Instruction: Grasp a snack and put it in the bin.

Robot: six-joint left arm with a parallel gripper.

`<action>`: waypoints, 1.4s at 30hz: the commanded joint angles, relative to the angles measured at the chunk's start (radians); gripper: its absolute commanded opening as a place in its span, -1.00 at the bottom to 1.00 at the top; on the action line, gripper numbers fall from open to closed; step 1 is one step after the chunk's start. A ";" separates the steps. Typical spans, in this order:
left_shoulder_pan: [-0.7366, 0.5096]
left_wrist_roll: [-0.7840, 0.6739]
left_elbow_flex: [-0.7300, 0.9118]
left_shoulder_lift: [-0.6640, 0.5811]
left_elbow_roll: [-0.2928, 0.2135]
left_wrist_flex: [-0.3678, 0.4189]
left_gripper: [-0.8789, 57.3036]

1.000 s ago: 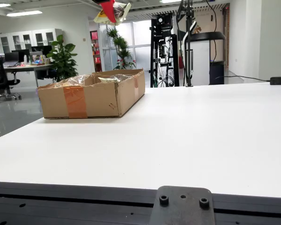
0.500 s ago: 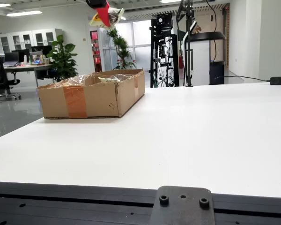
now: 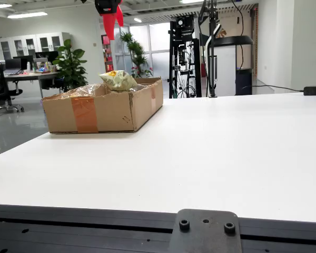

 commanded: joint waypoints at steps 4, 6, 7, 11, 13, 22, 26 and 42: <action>-0.051 0.010 0.031 -0.008 -0.004 0.012 0.27; -0.074 0.015 0.043 -0.010 -0.005 0.015 0.21; -0.087 0.017 0.051 -0.012 -0.005 0.016 0.17; -0.146 0.017 0.096 -0.027 -0.007 0.021 0.04; -0.178 0.012 0.128 -0.042 -0.007 0.023 -0.03; -0.303 -0.043 0.318 -0.178 -0.005 0.020 -0.29; -0.346 -0.068 0.418 -0.259 -0.007 0.017 -0.33; -0.581 -0.150 0.908 -0.579 -0.060 -0.146 -0.50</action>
